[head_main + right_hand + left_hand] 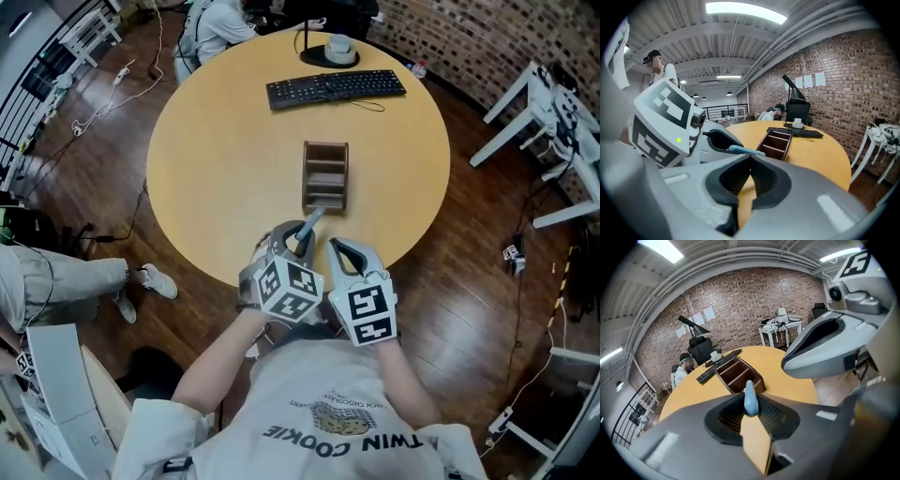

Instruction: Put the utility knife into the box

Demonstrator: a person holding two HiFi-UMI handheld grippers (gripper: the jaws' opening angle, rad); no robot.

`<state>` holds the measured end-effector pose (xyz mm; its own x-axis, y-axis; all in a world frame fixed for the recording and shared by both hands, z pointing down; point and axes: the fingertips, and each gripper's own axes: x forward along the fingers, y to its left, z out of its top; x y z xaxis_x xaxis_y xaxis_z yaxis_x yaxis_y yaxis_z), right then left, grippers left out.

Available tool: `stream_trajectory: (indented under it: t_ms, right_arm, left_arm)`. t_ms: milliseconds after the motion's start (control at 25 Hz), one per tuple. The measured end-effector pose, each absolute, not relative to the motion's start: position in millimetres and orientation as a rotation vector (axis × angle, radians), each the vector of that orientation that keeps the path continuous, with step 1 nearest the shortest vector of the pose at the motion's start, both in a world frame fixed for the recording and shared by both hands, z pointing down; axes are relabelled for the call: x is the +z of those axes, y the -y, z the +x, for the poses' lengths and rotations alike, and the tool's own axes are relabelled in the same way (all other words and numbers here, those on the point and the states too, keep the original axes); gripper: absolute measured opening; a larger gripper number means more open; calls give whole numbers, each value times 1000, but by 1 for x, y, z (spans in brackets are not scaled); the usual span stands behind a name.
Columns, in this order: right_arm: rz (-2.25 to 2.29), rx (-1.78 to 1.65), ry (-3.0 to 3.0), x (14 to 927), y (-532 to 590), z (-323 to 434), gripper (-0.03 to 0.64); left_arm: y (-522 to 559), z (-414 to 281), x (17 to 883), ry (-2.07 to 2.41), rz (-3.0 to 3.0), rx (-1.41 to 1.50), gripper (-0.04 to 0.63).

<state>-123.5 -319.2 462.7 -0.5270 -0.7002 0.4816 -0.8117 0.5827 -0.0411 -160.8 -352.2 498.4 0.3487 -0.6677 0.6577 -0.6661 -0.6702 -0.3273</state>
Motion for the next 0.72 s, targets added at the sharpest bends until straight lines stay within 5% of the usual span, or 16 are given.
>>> stream_trajectory:
  t_ms: [720]
  right_arm:
    - [1266,416,2420,476,352,-102,-1]
  left_arm:
    - [394,-142,526,-786,-2212,-1623,74]
